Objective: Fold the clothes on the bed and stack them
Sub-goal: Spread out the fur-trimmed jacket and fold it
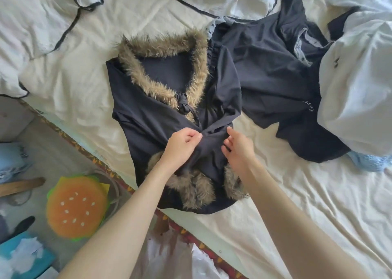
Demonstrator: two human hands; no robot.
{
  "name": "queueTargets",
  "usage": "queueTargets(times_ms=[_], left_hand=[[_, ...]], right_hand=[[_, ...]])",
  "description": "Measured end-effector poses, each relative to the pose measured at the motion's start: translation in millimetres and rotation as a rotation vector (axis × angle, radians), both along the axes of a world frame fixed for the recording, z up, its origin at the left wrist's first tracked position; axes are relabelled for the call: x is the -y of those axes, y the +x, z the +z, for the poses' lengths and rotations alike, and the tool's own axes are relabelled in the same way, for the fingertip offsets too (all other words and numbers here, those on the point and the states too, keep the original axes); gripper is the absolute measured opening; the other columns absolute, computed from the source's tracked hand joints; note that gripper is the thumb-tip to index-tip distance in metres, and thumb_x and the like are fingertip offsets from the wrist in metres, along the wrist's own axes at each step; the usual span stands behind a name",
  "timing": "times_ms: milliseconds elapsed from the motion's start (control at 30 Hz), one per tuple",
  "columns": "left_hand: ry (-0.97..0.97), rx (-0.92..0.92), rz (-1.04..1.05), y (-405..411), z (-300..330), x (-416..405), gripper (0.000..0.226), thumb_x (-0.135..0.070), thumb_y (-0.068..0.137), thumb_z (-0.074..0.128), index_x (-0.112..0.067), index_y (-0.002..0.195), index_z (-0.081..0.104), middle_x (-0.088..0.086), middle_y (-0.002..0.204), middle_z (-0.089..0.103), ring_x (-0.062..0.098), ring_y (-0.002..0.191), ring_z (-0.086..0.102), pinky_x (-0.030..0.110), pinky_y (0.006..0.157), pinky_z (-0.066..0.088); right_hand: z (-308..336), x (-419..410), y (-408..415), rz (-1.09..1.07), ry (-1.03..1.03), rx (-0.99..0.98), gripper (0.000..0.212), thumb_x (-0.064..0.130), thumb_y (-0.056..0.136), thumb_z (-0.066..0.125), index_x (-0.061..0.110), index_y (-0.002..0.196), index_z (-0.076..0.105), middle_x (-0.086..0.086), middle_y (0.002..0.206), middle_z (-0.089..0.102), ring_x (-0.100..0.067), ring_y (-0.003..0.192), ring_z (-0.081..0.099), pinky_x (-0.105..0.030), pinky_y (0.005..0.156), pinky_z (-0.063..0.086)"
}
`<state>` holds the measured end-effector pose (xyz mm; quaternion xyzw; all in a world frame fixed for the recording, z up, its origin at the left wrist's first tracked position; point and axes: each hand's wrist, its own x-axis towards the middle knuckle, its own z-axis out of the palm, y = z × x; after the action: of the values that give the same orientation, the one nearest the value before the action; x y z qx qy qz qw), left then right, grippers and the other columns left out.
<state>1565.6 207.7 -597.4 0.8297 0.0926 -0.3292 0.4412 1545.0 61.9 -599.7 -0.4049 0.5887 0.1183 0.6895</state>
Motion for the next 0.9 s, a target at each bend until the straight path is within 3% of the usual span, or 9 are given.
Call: queueTargets(times_ms=[67, 167, 233, 300, 400, 467, 633, 767, 900], left_hand=[[-0.152, -0.133, 0.248, -4, 5, -11, 0.011, -0.03, 0.094, 0.054, -0.027, 0.087, 0.061, -0.008, 0.094, 0.063, 0.009, 0.089, 0.057, 0.025, 0.076, 0.047], [-0.162, -0.239, 0.517, -14, 5, -28, 0.012, -0.027, 0.095, 0.052, -0.023, 0.096, 0.063, 0.003, 0.102, 0.063, 0.019, 0.095, 0.058, 0.038, 0.083, 0.05], [0.035, -0.188, 0.465, -19, 1, -36, 0.019, -0.022, 0.097, 0.048, -0.02, 0.113, 0.058, -0.002, 0.104, 0.058, 0.013, 0.09, 0.054, 0.029, 0.076, 0.047], [0.188, -0.139, 0.324, -20, 1, -41, 0.028, -0.017, 0.097, 0.047, -0.02, 0.125, 0.048, -0.004, 0.103, 0.054, 0.013, 0.089, 0.053, 0.025, 0.074, 0.04], [0.249, -0.032, 0.169, -11, -2, -40, 0.039, -0.018, 0.096, 0.052, -0.019, 0.133, 0.04, 0.001, 0.113, 0.057, 0.022, 0.105, 0.055, 0.026, 0.08, 0.036], [0.258, 0.017, 0.093, 0, -4, -33, 0.044, -0.022, 0.095, 0.054, -0.017, 0.136, 0.039, 0.005, 0.124, 0.055, 0.023, 0.113, 0.054, 0.026, 0.082, 0.036], [0.304, -0.053, -0.029, 18, -11, -15, 0.04, -0.036, 0.09, 0.06, -0.016, 0.124, 0.051, 0.003, 0.109, 0.061, 0.027, 0.107, 0.055, 0.041, 0.096, 0.043], [0.171, 0.011, 0.195, 29, -11, -36, 0.021, -0.03, 0.094, 0.053, -0.011, 0.091, 0.061, -0.002, 0.08, 0.059, 0.022, 0.084, 0.056, 0.033, 0.069, 0.041], [0.291, -0.009, 0.315, 32, -15, -69, 0.028, -0.028, 0.098, 0.047, -0.013, 0.12, 0.055, 0.0, 0.103, 0.055, 0.024, 0.104, 0.054, 0.039, 0.09, 0.044]], right_hand=[[10, -1, 0, 0.079, -0.286, 0.158, 0.019, 0.015, 0.093, 0.056, 0.013, 0.074, 0.054, 0.001, 0.067, 0.046, -0.008, 0.065, 0.045, -0.02, 0.07, 0.043], [22, -17, -5, 0.62, -0.797, 0.444, 0.016, 0.013, 0.09, 0.058, 0.011, 0.075, 0.056, 0.004, 0.074, 0.048, -0.003, 0.068, 0.045, -0.017, 0.066, 0.036], [18, -28, -10, 0.964, -0.86, 0.492, 0.008, 0.013, 0.09, 0.061, 0.006, 0.088, 0.063, 0.003, 0.088, 0.052, -0.01, 0.081, 0.051, -0.02, 0.072, 0.036], [5, -32, -12, 1.079, -0.724, 0.349, 0.014, 0.019, 0.091, 0.06, 0.008, 0.098, 0.065, 0.004, 0.094, 0.054, -0.013, 0.091, 0.053, -0.022, 0.078, 0.038], [-1, -29, -4, 0.648, -0.227, 0.144, 0.01, 0.022, 0.094, 0.056, 0.017, 0.088, 0.062, -0.004, 0.095, 0.064, -0.022, 0.097, 0.06, -0.032, 0.085, 0.048], [-9, -24, 6, 0.417, -0.053, 0.098, 0.011, 0.023, 0.098, 0.051, 0.019, 0.089, 0.057, -0.011, 0.111, 0.064, -0.025, 0.104, 0.061, -0.034, 0.086, 0.049], [-18, -9, 39, 0.296, 0.101, 0.104, 0.021, 0.03, 0.102, 0.039, 0.018, 0.117, 0.048, 0.003, 0.098, 0.062, -0.015, 0.095, 0.06, -0.031, 0.088, 0.046], [-12, -6, 71, 0.292, 0.078, 0.189, 0.027, 0.025, 0.101, 0.043, 0.015, 0.124, 0.053, 0.005, 0.094, 0.06, -0.015, 0.1, 0.054, -0.03, 0.088, 0.044], [-11, -12, 75, 0.383, 0.024, 0.358, 0.021, 0.013, 0.1, 0.042, 0.017, 0.111, 0.06, 0.001, 0.108, 0.062, -0.011, 0.1, 0.058, -0.026, 0.085, 0.05]])
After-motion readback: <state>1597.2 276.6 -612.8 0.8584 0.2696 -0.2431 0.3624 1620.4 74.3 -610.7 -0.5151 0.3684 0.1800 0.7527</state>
